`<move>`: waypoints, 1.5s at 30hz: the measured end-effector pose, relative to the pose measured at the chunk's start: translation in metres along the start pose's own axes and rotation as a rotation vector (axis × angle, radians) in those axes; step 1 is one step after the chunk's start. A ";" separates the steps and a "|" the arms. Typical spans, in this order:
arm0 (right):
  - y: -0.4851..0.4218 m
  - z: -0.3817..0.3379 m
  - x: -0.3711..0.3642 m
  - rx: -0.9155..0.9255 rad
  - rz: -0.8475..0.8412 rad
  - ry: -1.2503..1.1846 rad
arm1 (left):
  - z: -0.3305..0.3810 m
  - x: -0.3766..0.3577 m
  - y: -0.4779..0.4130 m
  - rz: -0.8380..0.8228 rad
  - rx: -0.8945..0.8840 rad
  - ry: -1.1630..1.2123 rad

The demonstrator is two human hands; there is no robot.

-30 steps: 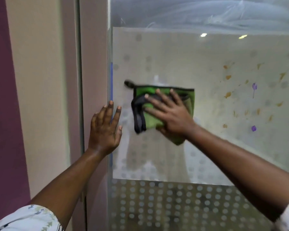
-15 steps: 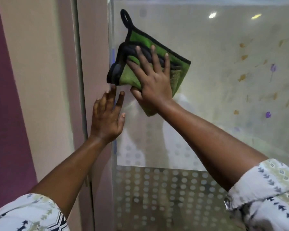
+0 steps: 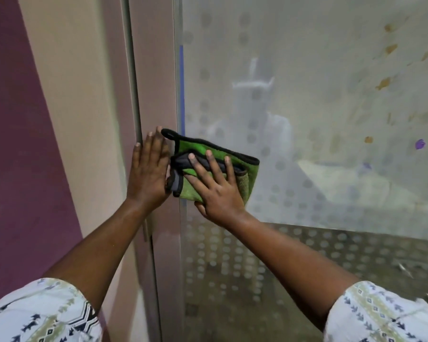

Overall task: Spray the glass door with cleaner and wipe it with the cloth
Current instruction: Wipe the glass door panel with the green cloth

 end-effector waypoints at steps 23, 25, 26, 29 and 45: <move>0.008 0.064 0.041 0.091 0.076 0.026 | 0.041 0.026 -0.033 0.066 0.000 0.059; 0.004 0.081 0.050 0.032 0.082 0.051 | 0.055 0.032 -0.049 0.081 -0.027 0.065; 0.005 0.089 0.054 0.004 0.079 0.059 | 0.063 0.034 -0.054 0.092 -0.042 0.068; 0.023 0.109 0.062 -0.080 0.066 0.087 | 0.094 0.037 -0.063 0.125 -0.083 0.083; 0.266 0.168 0.090 -0.187 -0.266 0.137 | 0.263 0.009 -0.073 0.196 -0.275 0.131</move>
Point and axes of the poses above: each hand's wrist, its own y-axis away from the middle knuckle, its own x-axis out of the back of the hand, z = x × y, the point moved 3 cm from there along -y, towards the middle knuckle, and after that the axes turned 6 degrees about x, right-handed, at the moved point
